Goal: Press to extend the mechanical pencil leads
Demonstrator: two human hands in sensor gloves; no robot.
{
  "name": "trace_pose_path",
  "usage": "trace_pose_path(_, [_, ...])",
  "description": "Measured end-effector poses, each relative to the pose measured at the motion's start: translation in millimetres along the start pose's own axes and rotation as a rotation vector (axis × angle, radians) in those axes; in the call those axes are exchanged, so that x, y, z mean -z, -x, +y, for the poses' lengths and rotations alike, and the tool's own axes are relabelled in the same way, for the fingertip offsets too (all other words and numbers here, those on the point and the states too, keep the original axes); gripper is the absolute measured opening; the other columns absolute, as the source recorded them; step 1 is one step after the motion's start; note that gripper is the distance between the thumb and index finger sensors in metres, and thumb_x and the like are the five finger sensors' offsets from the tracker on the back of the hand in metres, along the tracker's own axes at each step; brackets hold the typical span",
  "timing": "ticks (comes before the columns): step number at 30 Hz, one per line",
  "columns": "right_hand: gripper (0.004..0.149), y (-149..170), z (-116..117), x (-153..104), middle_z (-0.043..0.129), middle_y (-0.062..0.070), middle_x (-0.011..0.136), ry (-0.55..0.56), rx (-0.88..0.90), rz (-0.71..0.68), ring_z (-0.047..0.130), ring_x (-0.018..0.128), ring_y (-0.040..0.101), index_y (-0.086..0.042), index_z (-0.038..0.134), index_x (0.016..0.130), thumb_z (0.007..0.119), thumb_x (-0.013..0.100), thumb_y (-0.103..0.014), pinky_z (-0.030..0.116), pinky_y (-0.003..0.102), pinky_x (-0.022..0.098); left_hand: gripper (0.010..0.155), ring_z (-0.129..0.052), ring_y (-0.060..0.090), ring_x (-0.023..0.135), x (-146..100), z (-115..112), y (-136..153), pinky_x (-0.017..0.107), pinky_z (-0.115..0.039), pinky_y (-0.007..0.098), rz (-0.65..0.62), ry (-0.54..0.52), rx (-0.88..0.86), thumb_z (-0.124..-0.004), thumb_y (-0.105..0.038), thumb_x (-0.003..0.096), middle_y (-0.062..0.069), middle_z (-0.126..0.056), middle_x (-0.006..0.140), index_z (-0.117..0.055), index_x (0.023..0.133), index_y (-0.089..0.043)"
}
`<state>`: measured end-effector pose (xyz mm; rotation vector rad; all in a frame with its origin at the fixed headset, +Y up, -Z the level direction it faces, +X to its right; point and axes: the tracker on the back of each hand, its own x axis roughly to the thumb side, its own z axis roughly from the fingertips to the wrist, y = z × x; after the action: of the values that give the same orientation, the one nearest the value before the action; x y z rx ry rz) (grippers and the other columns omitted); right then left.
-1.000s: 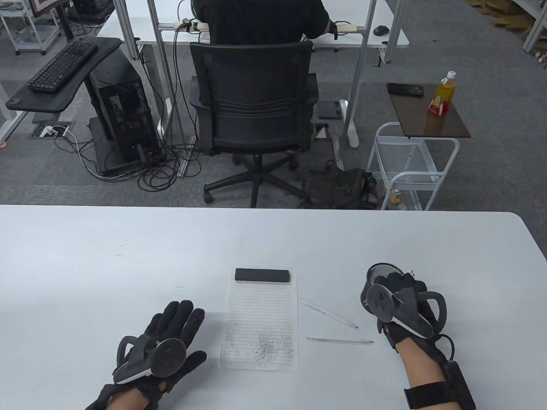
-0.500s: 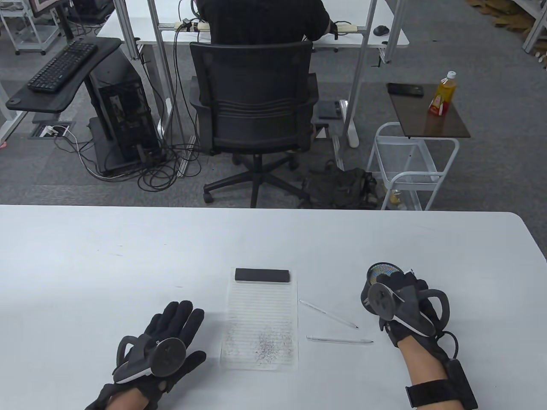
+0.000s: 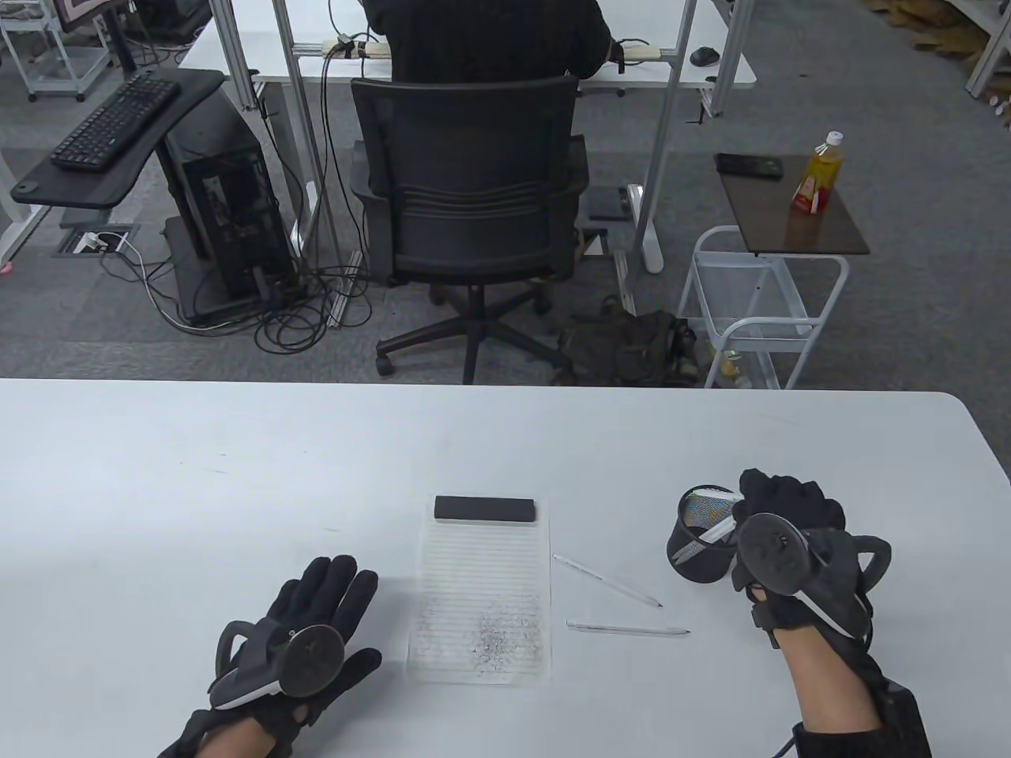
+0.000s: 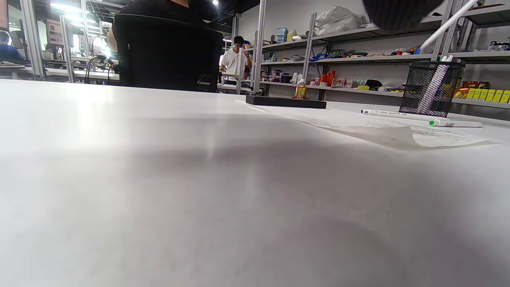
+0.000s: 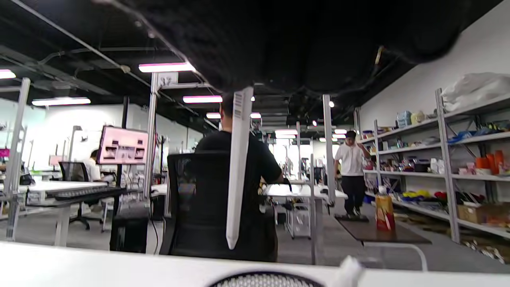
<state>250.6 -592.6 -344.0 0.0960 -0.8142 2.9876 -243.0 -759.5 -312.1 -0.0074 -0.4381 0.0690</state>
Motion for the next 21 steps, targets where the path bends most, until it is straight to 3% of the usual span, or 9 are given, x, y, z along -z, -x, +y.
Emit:
trace_pose_path(5, [0.046, -6.2, -18.2, -4.0, 0.096, 0.013, 0.070, 0.063, 0.115, 0.001, 0.104, 0.055, 0.034, -0.004, 0.083, 0.086, 0.085, 0.046, -0.027, 0.090, 0.055, 0.046, 0.089, -0.035, 0.046, 0.111, 0.3, -0.4, -0.6, 0.076, -0.043, 0.064, -0.002, 0.001, 0.004, -0.067, -0.064, 0.0446, 0.013, -0.027, 0.120, -0.029, 0.115, -0.025])
trace_pose_path(10, [0.045, -15.2, -15.9, -10.5, 0.097, 0.016, 0.075, 0.129, 0.428, 0.045, 0.107, 0.064, 0.041, -0.005, 0.082, 0.087, 0.086, 0.048, -0.027, 0.091, 0.058, 0.050, 0.089, -0.035, 0.046, 0.111, 0.5, -0.6, -0.7, 0.076, -0.043, 0.064, -0.003, -0.001, 0.002, -0.067, -0.064, 0.0446, 0.013, -0.027, 0.120, -0.029, 0.114, -0.025])
trace_pose_path(14, [0.042, -21.6, -0.1, -12.5, 0.097, 0.017, 0.076, 0.153, 0.745, 0.109, 0.107, 0.066, 0.043, -0.008, 0.085, 0.087, 0.090, 0.049, -0.025, 0.091, 0.059, 0.051, 0.089, -0.035, 0.046, 0.111, 0.3, -0.8, -0.6, 0.076, -0.043, 0.064, -0.003, -0.002, -0.006, -0.067, -0.064, 0.0446, 0.013, -0.027, 0.120, -0.029, 0.115, -0.025])
trace_pose_path(21, [0.040, -35.4, 45.3, -16.8, 0.098, 0.017, 0.077, 0.198, 1.254, 0.352, 0.106, 0.064, 0.042, -0.011, 0.086, 0.088, 0.091, 0.049, -0.022, 0.092, 0.057, 0.046, 0.089, -0.035, 0.046, 0.111, 0.6, -1.1, 0.3, 0.076, -0.043, 0.064, -0.003, 0.005, -0.007, -0.067, -0.064, 0.0446, 0.013, -0.027, 0.120, -0.028, 0.115, -0.025])
